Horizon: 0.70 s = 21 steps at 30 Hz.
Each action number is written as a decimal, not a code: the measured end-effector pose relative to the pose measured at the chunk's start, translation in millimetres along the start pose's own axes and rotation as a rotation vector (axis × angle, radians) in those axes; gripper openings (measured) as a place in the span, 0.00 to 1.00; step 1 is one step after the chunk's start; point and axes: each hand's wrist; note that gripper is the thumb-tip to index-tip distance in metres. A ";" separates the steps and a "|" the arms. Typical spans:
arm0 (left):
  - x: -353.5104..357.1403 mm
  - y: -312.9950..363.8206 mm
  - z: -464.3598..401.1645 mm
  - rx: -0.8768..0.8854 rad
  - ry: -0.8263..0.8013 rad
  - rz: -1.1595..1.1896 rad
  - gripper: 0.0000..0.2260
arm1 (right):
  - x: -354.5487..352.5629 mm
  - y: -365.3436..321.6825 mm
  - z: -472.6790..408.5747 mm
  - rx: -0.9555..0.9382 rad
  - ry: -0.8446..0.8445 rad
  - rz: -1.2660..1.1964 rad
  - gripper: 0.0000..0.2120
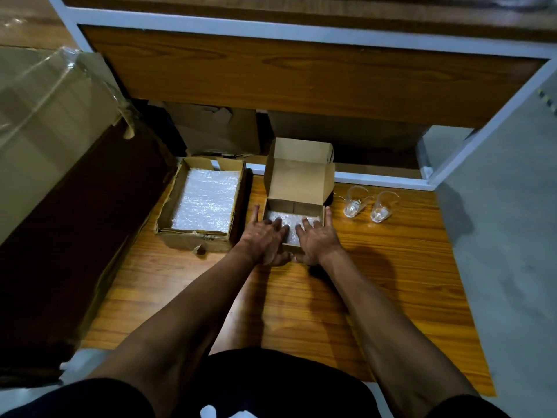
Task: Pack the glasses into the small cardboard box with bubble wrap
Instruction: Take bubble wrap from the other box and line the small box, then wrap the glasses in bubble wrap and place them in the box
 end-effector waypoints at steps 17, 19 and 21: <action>-26.6 -36.8 26.3 0.128 0.095 0.173 0.29 | -17.6 -2.0 1.4 -0.104 0.018 -0.364 0.25; -20.4 -35.8 27.9 0.153 0.102 0.169 0.28 | -16.1 -3.5 4.1 -0.112 0.013 -0.350 0.23; -15.2 -37.6 28.9 0.170 0.126 0.175 0.27 | -17.8 -4.0 6.4 -0.104 -0.005 -0.371 0.23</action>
Point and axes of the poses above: each hand's wrist, its own z-axis away from the middle knuckle, its own x-axis out of the palm, y = z × x, and after that the axes turned 10 degrees about z, right-handed
